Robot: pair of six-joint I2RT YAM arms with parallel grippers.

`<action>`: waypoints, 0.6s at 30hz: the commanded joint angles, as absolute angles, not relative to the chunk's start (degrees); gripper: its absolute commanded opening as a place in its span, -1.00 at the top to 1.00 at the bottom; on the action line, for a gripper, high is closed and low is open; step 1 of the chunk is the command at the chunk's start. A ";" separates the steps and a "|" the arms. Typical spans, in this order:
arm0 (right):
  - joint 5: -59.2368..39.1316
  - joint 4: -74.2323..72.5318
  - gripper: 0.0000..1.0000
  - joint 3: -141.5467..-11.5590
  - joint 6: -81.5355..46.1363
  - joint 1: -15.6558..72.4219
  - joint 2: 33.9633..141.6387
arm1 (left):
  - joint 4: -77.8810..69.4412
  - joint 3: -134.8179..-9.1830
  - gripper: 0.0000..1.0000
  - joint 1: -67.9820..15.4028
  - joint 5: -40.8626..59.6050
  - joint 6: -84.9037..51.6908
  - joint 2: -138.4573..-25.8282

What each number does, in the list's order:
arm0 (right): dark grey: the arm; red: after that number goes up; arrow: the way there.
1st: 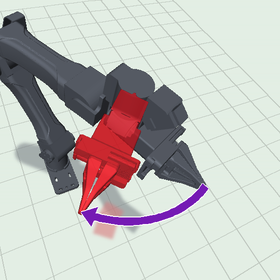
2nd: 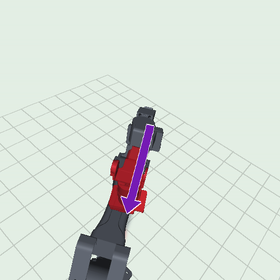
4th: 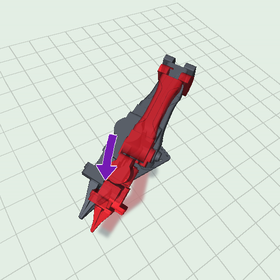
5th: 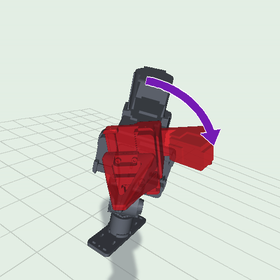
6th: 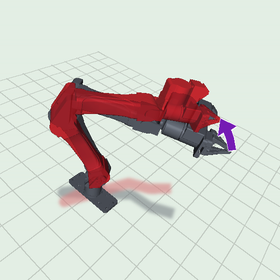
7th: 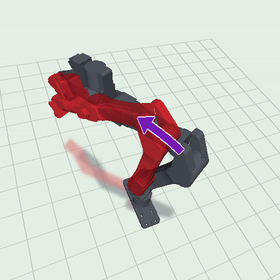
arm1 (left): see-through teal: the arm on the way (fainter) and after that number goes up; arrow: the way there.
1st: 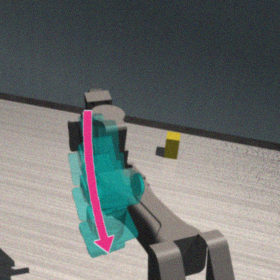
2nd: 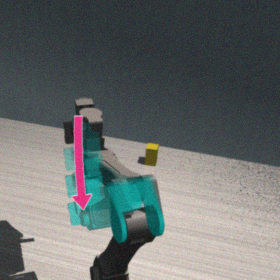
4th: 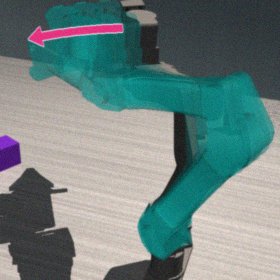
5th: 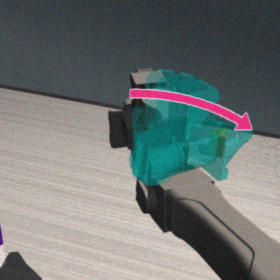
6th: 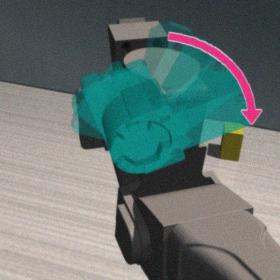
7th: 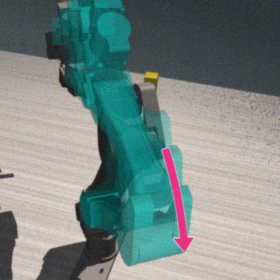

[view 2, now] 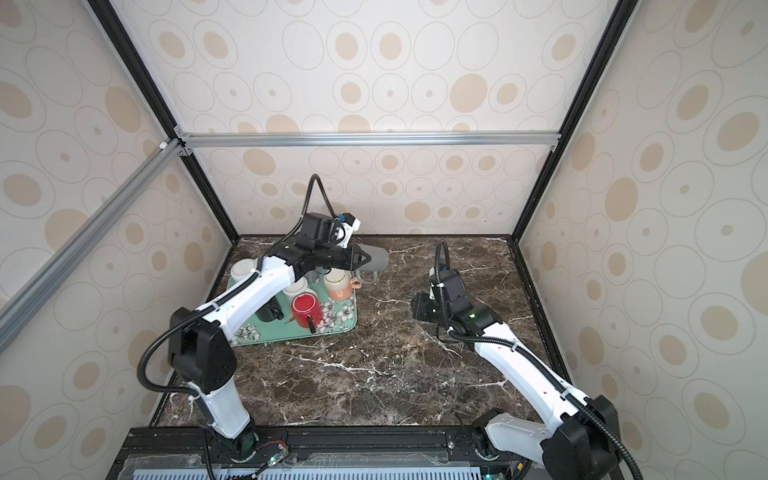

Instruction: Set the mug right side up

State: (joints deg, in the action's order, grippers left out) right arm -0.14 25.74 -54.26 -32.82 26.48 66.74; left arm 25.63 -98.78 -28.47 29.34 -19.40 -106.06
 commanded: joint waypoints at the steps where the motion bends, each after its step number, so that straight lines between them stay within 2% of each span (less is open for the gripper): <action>1: -0.72 28.18 0.05 -53.15 -31.56 24.25 66.22 | 33.60 -110.81 1.00 -30.45 24.95 -11.90 -112.00; 12: -4.02 27.52 0.04 -50.91 -31.11 20.28 66.23 | 51.49 -141.60 1.00 -33.46 13.23 -6.10 -134.13; 15: -4.35 27.94 0.04 -50.93 -30.85 19.99 66.33 | 54.45 -146.64 1.00 -33.71 10.20 -3.94 -137.71; 18: -4.31 28.35 0.04 -50.68 -30.66 19.82 66.10 | 54.61 -146.05 1.00 -33.70 7.84 -1.99 -138.26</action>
